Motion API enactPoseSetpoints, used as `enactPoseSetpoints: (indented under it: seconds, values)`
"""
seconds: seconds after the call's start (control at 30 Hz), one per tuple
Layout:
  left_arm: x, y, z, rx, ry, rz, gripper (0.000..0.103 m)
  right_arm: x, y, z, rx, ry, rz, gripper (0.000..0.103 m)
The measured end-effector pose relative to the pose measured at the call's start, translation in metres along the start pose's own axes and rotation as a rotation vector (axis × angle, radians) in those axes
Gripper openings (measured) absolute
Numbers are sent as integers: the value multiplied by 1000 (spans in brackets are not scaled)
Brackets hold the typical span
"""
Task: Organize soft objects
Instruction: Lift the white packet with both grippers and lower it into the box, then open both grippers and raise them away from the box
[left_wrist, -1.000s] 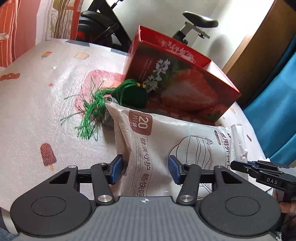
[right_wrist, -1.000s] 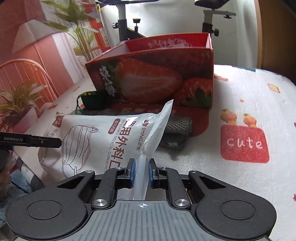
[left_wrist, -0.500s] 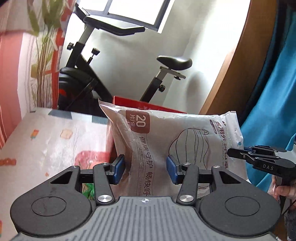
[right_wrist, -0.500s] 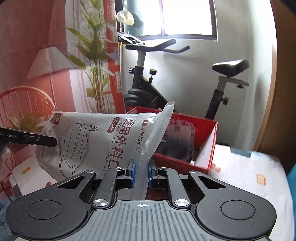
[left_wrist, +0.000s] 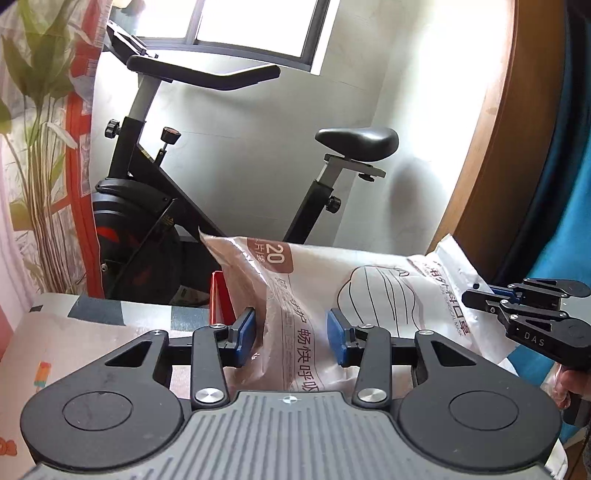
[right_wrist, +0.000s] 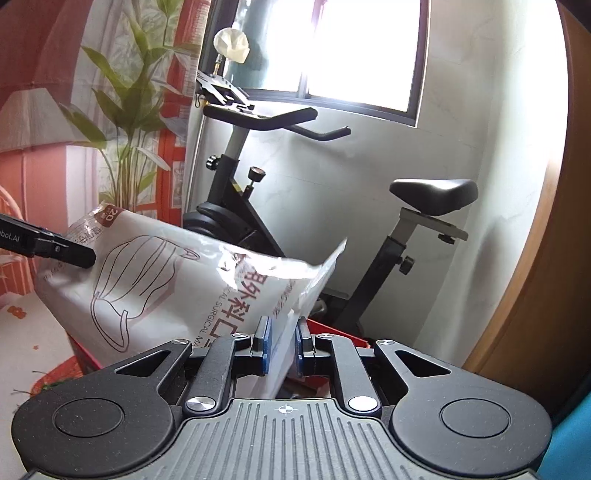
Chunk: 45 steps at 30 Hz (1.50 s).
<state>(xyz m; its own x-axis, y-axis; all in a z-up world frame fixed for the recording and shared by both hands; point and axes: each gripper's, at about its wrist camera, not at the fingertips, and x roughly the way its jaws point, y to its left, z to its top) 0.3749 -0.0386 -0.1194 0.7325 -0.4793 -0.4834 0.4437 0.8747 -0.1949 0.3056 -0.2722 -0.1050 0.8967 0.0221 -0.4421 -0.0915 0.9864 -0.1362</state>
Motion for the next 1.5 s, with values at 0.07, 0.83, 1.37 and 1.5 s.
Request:
enactPoseSetpoints:
  seconds: [0.07,0.83,1.37,1.5]
  values:
    - [20,0,6,6,14,1,44,22,-7,-1,-8,22,-16,9]
    - [148,-1,-23,238,377,53,52,150,9,-53,-145,433,24,11]
    - [40,-4,2,131,64,62,103,63,6,-15,113,198,34,87]
    - [11,-8,-7,100,14,91,103,34,11,-11,162,135,35,103]
